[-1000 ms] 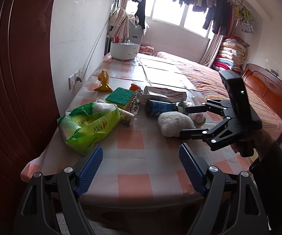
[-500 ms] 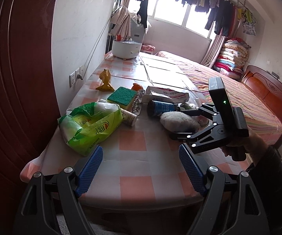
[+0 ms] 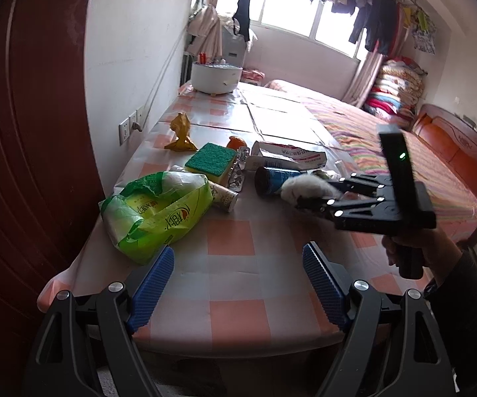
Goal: Collect trash
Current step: 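Grasp the green plastic bag with the left tool while the right tool holds the sheep, then carry sheep toy and green bag over the cream bin and open both tools, then move both tools back toward the remaining items on the table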
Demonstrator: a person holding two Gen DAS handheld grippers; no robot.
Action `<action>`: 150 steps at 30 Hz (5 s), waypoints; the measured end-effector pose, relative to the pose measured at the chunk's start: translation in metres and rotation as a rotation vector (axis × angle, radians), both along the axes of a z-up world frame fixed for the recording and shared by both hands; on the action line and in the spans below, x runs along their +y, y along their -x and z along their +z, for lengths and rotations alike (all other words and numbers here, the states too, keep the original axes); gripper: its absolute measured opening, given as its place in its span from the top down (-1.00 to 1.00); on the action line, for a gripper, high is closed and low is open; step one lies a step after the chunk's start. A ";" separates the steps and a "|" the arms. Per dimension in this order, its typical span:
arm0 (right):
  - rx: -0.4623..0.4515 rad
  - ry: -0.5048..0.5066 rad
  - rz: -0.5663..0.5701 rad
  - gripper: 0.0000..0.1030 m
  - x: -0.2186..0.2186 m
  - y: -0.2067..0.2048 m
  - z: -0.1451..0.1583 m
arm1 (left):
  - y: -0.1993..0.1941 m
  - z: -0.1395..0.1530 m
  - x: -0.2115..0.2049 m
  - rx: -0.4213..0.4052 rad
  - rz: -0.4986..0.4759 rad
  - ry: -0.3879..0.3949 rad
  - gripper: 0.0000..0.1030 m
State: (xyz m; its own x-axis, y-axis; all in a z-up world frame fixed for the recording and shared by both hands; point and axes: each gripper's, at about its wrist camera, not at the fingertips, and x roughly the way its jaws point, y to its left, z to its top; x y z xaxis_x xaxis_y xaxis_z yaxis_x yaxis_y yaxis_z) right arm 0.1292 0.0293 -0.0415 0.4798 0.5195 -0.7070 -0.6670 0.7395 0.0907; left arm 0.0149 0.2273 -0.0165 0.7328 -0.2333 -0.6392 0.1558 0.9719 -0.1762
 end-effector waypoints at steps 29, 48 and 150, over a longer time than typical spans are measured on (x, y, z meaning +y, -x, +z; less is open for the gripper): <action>-0.111 -0.387 -0.041 0.07 -0.060 0.090 0.071 | -0.119 -0.055 -0.022 0.215 -0.047 -0.458 -0.51; -0.159 -0.437 -0.131 0.04 -0.103 0.110 0.076 | -0.114 -0.056 -0.026 0.160 0.003 -0.390 0.84; -0.422 -0.554 -1.030 -0.52 -0.280 0.178 0.053 | -0.049 0.032 -0.251 -0.138 -0.530 0.066 -0.61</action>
